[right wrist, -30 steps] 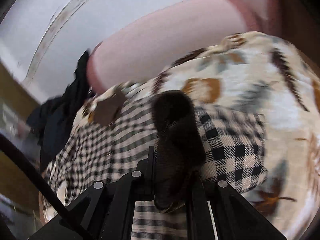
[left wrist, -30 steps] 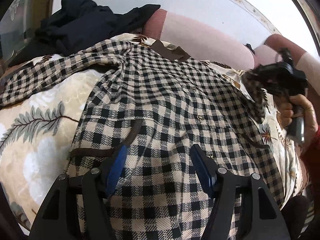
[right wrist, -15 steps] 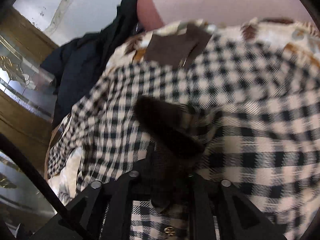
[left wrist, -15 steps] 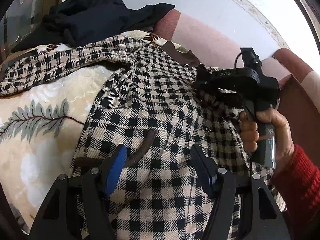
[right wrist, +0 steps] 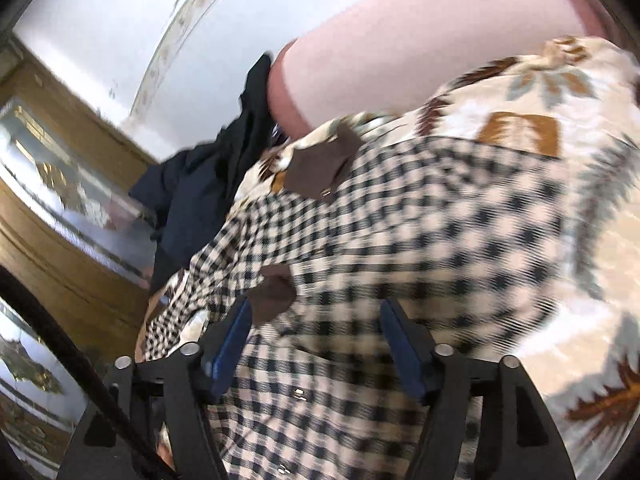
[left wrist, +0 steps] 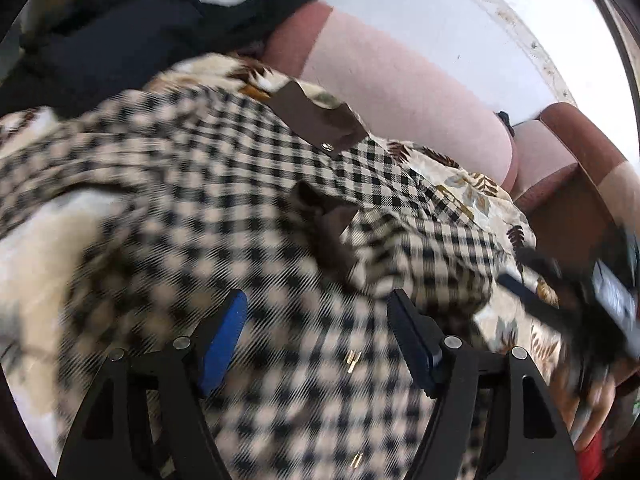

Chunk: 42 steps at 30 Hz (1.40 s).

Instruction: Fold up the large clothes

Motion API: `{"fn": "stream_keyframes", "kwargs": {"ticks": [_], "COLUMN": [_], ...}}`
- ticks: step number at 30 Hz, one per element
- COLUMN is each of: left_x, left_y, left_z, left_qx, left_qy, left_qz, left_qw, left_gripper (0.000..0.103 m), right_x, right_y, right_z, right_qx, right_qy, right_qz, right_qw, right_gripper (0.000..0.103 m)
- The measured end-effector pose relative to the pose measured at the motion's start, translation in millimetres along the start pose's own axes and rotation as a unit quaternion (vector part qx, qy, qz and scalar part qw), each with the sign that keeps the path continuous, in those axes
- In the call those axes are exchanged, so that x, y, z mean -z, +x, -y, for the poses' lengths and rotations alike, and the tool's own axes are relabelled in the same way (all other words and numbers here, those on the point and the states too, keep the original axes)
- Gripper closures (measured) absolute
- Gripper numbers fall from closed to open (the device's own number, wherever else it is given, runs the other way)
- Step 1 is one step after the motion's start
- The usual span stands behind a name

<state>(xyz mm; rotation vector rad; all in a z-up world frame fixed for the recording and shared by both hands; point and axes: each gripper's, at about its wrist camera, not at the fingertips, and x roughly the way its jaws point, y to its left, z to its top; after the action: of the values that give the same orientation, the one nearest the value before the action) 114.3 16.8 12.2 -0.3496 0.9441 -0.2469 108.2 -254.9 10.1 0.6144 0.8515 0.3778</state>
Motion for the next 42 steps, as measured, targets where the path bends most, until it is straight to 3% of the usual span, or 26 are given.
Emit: {"fn": "stream_keyframes", "kwargs": {"ticks": [3,6,9,10,11,12,13,17,19,21,23,25,27,31,36,42], "left_x": [-24.1,-40.7,-51.0,-53.3,-54.1,-54.6,-54.2,-69.1,-82.7,-101.7,-117.7,-130.2,-142.8,-156.7,-158.1,-141.7], "left_y": [36.9,56.9,75.3,81.1,88.3,95.8,97.6,78.0,64.6,55.3,50.3,41.1,32.2,18.9,29.4,66.3], "left_z": [4.5,13.3,24.3,25.8,27.6,28.9,28.8,21.0,12.3,1.7,-5.7,-18.1,-32.6,-63.5,-96.7,-115.8], "left_qx": [0.002,-0.009,-0.041,-0.049,-0.063,-0.082,-0.091,-0.088,-0.096,-0.105,-0.117,-0.13,-0.141,-0.169,-0.198,-0.231], "left_qy": [-0.009,0.002,0.028,0.032,0.041,0.053,0.061,0.052,0.042,0.029,0.019,0.008,-0.001,-0.019,-0.022,-0.016], "left_qz": [-0.03,-0.03,-0.037,-0.045,-0.061,-0.083,-0.091,-0.056,-0.035,-0.018,-0.003,0.011,0.024,0.039,0.028,0.004], "left_qw": [0.9995,0.9995,0.9981,0.9973,0.9954,0.9918,0.9899,0.9932,0.9939,0.9939,0.993,0.9914,0.9898,0.9847,0.9795,0.9729], "left_gripper": [0.032,0.032,0.033,0.047,0.081,0.096,0.097,0.098,0.098,0.098,0.098,0.098,0.098,0.098,0.098,0.097], "right_x": [5.9,-3.0,-15.3,-18.9,-21.9,-23.8,-25.2,-33.8,-37.4,-39.1,-36.6,-26.1,-14.5,3.4,-8.0,-25.6], "right_y": [-7.2,2.3,2.5,3.8,5.4,6.4,7.5,10.5,9.0,12.7,25.5,47.4,67.2,107.2,106.7,77.9], "right_z": [31.5,55.3,60.9,61.4,63.0,64.0,65.6,70.5,69.6,64.4,48.5,27.9,15.4,9.4,24.6,46.4], "right_qx": [0.012,0.005,0.001,0.003,0.006,0.01,0.015,0.007,-0.038,-0.13,-0.224,-0.267,-0.242,-0.125,-0.043,0.06], "right_qy": [0.031,0.075,0.08,0.08,0.08,0.08,0.08,0.085,0.084,0.085,0.068,0.038,0.018,-0.005,-0.008,-0.003], "right_qz": [0.015,-0.003,0.013,0.016,0.018,0.019,0.02,0.024,0.026,0.01,-0.037,-0.092,-0.118,-0.126,-0.061,0.023], "right_qw": [0.999,0.997,0.997,0.997,0.997,0.997,0.996,0.996,0.995,0.988,0.971,0.959,0.963,0.984,0.997,0.998], "right_gripper": [0.029,0.027,0.027,0.027,0.027,0.027,0.027,0.027,0.027,0.027,0.027,0.027,0.027,0.027,0.027,0.027]}}
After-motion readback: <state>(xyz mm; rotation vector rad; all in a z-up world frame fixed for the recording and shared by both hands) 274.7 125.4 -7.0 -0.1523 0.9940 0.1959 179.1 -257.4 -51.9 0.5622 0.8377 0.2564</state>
